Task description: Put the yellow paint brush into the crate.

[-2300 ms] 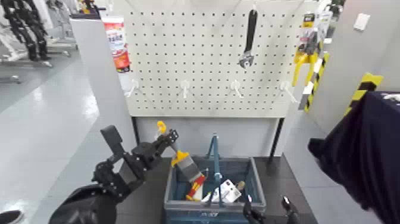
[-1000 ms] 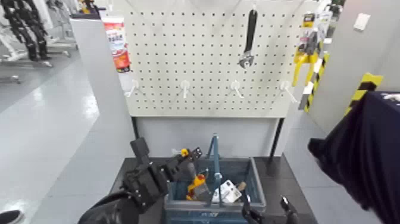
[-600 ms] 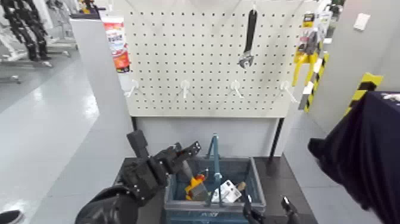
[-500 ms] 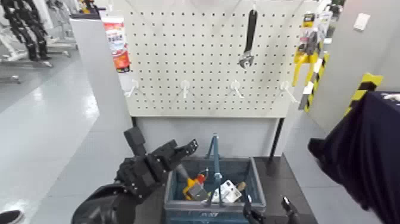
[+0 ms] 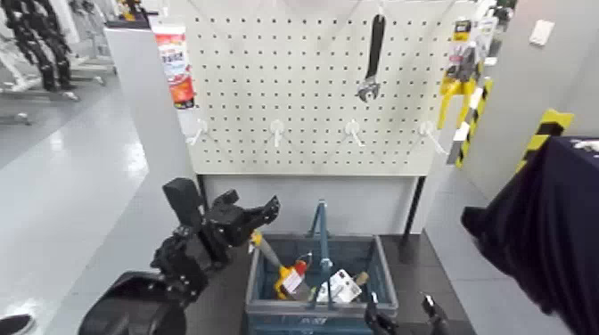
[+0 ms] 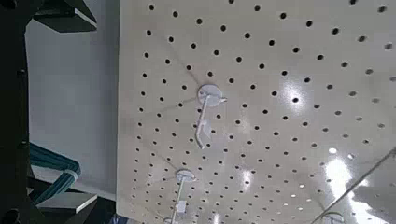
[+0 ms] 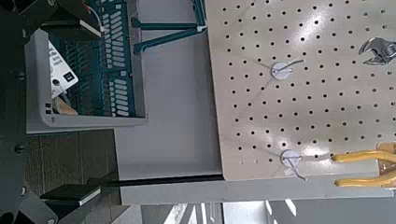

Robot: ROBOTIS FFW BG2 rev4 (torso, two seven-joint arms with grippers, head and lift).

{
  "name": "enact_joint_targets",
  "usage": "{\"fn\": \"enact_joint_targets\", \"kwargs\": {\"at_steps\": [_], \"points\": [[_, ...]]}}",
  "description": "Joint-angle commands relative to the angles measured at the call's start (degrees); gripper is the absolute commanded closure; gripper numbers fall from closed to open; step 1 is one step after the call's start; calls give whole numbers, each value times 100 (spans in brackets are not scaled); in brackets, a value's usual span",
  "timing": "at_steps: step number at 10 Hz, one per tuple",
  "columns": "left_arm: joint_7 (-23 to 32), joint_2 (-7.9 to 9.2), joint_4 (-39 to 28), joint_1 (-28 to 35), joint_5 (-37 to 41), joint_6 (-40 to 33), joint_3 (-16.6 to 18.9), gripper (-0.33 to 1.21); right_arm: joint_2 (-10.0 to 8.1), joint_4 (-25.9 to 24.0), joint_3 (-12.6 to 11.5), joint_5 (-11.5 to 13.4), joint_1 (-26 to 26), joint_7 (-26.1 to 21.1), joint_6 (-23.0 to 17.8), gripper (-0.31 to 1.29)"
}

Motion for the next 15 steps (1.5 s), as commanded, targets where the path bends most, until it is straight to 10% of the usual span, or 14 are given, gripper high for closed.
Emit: {"fn": "enact_joint_targets", "kwargs": {"at_steps": [1, 15], "points": [[417, 7, -599, 627, -699, -191, 221, 3, 4, -9, -13, 0, 11, 0, 0, 15], [1647, -670, -1249, 2834, -2527, -1017, 1038, 6, 13, -105, -92, 88, 108, -26, -167, 15]]}}
